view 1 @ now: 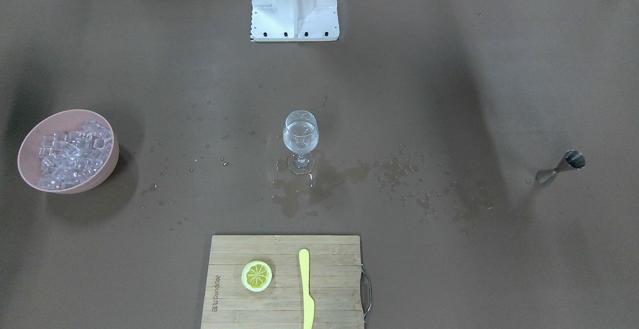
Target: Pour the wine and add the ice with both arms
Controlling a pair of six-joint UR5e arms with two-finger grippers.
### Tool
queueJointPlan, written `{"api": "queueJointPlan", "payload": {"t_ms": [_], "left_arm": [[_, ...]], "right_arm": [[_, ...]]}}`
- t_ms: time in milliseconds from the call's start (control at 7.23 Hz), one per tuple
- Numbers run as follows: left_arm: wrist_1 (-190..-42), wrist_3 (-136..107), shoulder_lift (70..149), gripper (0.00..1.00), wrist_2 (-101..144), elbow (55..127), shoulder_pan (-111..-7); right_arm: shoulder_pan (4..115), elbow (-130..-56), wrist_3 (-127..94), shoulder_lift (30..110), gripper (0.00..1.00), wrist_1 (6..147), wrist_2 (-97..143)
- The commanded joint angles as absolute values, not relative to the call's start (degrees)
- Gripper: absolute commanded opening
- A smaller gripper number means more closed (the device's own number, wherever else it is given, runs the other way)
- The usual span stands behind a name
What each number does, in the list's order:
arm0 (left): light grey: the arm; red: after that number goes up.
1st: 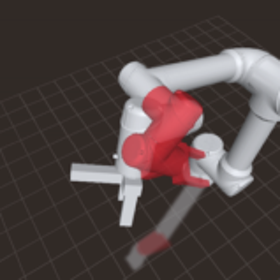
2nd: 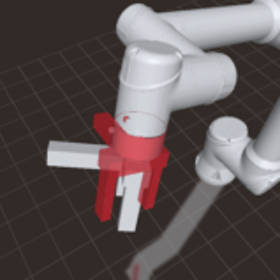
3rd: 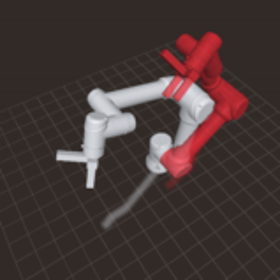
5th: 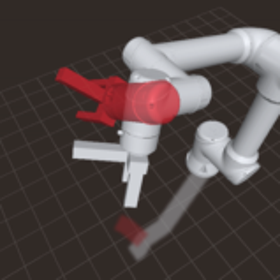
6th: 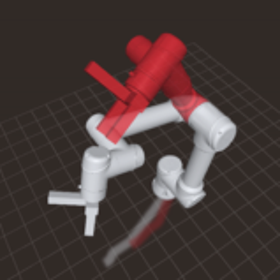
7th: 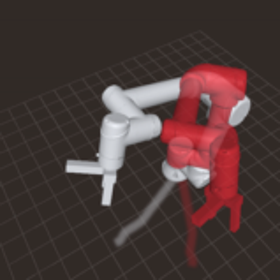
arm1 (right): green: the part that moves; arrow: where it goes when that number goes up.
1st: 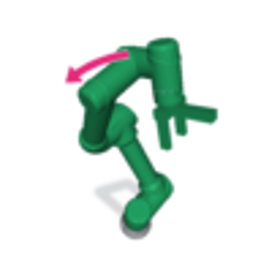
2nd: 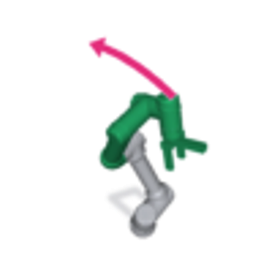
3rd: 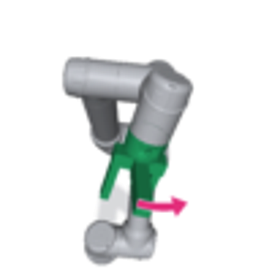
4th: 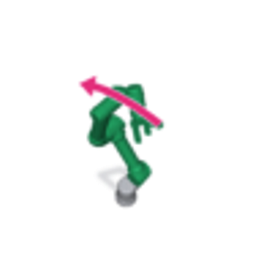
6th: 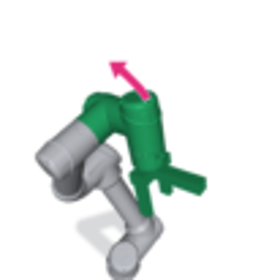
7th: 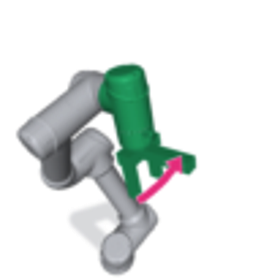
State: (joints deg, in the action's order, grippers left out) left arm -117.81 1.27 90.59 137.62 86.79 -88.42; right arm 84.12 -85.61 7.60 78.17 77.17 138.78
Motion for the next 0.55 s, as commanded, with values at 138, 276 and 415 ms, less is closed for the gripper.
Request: {"api": "queueJointPlan", "payload": {"t_ms": [138, 276, 415], "left_arm": [[-117.7, 1.2, 90.1, 0.98, 138.0, 86.3, -88.4], [-118.0, 1.2, 89.9, 0.98, 138.0, 86.2, -88.4], [-118.5, 1.2, 89.2, 0.98, 138.0, 86.5, -88.4]], "right_arm": [[89.3, -85.9, 8.3, 82.4, 1.0, 77.2, 139.4], [90.4, -85.9, 8.3, 84.1, 1.0, 77.1, 140.4], [90.8, -85.9, 8.3, 85.8, 1.0, 77.1, 140.4]]}}
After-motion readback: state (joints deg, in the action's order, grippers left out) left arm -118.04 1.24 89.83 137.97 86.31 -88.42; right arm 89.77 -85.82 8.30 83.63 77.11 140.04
